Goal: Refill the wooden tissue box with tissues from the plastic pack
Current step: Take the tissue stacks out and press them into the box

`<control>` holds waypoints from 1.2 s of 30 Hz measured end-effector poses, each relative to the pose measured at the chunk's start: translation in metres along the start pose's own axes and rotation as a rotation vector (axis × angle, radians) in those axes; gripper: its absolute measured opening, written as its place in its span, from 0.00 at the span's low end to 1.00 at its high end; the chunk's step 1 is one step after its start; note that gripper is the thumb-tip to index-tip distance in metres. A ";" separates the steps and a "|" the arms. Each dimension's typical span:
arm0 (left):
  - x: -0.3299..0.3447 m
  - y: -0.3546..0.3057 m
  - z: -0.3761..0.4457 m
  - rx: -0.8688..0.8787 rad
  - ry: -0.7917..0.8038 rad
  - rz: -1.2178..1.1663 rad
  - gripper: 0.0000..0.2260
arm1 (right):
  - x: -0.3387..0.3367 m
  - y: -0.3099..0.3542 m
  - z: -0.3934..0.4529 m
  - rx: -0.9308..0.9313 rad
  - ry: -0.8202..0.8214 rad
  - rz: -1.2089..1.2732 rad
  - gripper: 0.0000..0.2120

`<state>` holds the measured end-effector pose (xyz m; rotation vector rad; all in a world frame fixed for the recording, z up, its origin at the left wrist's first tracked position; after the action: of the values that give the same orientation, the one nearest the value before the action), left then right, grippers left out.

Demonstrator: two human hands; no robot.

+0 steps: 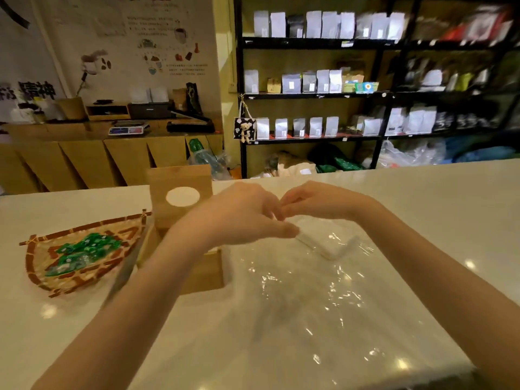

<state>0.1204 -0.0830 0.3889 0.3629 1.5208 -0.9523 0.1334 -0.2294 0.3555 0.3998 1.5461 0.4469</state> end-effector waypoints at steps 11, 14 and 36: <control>0.163 -0.077 0.053 0.513 0.166 -0.042 0.31 | -0.017 -0.117 -0.151 0.354 -0.282 0.115 0.19; 0.197 -0.070 0.060 0.572 0.126 0.138 0.42 | -0.007 -0.131 -0.186 0.368 -0.368 0.136 0.14; 0.155 -0.046 0.097 0.427 -0.066 -0.261 0.32 | 0.078 -0.127 -0.118 0.088 -0.234 -0.249 0.26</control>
<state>0.1206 -0.2286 0.2685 0.4366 1.3183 -1.4881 0.0170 -0.3024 0.2245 0.3102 1.3678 0.1336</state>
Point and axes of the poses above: each hand's wrist, its own z-axis towards the middle knuckle, its own x-axis out of the palm, y = z × x, the point moved 4 cm from there along z, towards the middle knuckle, and after that the axes turned 5 degrees about -y, right-handed, at the moved point
